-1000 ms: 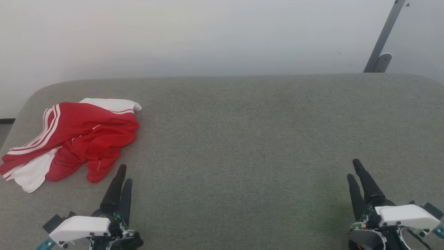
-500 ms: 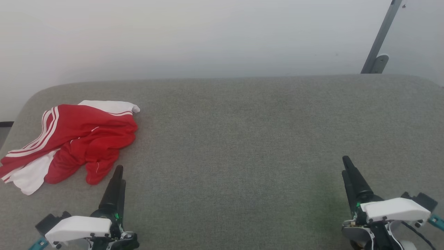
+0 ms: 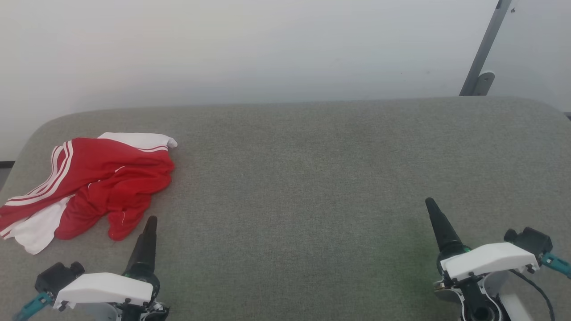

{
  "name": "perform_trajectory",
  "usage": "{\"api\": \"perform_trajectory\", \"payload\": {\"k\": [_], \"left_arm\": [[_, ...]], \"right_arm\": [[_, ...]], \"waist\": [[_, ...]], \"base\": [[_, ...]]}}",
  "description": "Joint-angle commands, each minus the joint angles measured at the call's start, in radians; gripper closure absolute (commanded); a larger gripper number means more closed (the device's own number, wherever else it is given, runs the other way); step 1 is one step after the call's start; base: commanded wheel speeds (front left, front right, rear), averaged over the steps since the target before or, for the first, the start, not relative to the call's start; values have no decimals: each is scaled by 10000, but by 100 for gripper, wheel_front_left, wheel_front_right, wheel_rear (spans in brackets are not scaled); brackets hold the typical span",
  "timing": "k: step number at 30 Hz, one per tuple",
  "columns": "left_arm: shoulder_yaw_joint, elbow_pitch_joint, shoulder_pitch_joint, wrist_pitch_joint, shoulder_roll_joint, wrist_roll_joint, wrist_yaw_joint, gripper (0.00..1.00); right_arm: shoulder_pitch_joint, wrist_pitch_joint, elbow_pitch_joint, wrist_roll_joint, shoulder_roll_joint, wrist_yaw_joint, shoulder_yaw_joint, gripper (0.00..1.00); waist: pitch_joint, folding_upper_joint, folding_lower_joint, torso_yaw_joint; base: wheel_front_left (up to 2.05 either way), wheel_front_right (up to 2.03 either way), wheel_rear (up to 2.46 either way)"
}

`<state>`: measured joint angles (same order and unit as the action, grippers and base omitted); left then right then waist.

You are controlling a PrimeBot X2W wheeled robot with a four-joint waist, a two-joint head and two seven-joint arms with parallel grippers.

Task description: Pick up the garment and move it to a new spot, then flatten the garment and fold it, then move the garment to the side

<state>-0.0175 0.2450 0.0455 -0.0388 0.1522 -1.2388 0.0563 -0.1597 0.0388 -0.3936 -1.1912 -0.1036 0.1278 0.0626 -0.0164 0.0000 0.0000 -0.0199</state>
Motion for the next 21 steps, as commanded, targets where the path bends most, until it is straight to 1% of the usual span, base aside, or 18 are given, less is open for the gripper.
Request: {"api": "perform_trajectory", "payload": {"k": [1, 5, 12, 14, 21], "left_arm": [[74, -126, 198, -140, 180, 532, -95, 0], [132, -136, 228, -288, 324, 1356, -153, 0], [203, -127, 257, -517, 497, 2687, -131, 0], [189, -132, 259, -545, 510, 2840, -120, 0], [121, -185, 229, -757, 591, 3879, 34, 0]], "right_arm": [[-367, 152, -22, 571, -105, 32, 99, 0], [-495, 271, -201, 1339, -131, 33, 151, 0], [-603, 422, -368, 2464, -174, 35, 177, 0], [-612, 442, -371, 2595, -183, 35, 165, 0], [-619, 563, -344, 3474, -235, 36, 76, 0]], "waist": [[-10, 0, 0, -15], [-35, 0, 0, -42], [-88, 0, 0, -91], [-92, 0, 0, -100], [-109, 0, 0, -161]], "base": [[0, 0, 0], [0, 0, 0], [0, 0, 0], [0, 0, 0], [0, 0, 0]]}}
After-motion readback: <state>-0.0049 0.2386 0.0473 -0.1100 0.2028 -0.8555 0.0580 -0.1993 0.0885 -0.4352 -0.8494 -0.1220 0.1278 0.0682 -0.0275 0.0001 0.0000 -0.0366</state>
